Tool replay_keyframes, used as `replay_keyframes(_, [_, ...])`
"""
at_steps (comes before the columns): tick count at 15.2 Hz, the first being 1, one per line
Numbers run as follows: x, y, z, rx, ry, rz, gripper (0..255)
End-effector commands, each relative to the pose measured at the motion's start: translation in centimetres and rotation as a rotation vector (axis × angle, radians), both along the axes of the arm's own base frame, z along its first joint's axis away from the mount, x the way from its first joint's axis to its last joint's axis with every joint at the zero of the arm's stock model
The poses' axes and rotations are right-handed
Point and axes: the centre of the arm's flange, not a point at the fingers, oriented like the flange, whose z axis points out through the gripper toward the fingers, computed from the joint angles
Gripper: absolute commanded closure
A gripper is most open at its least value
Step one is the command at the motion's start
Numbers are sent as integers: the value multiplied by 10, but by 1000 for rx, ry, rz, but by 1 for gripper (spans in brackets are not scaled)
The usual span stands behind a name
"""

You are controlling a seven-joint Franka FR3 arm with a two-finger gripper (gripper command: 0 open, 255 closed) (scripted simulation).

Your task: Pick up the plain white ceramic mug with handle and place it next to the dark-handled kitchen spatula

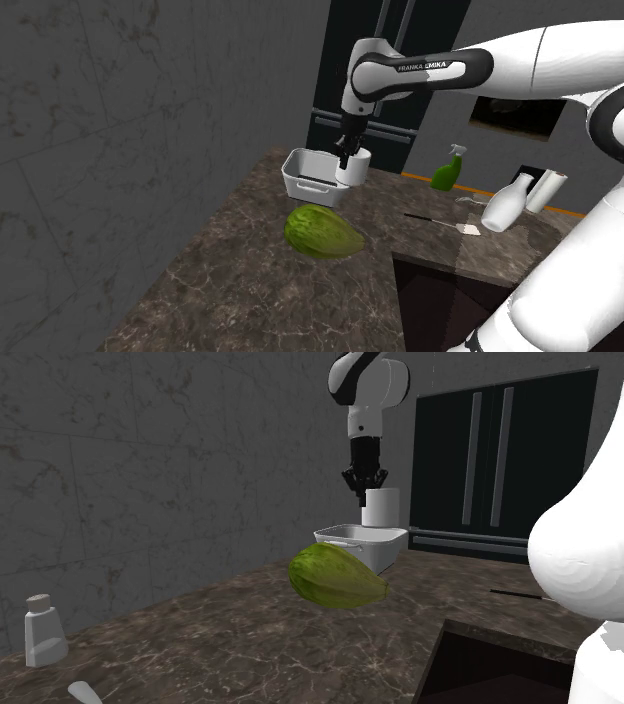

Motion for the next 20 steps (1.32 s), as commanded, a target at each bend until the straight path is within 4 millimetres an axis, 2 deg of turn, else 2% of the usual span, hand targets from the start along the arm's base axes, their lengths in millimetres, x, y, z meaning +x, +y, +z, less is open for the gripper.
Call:
replay_keyframes(1, [-5,-22,-1,0,0,2,255])
replay_keyframes(20, [-49,-269,0,0,0,2,255])
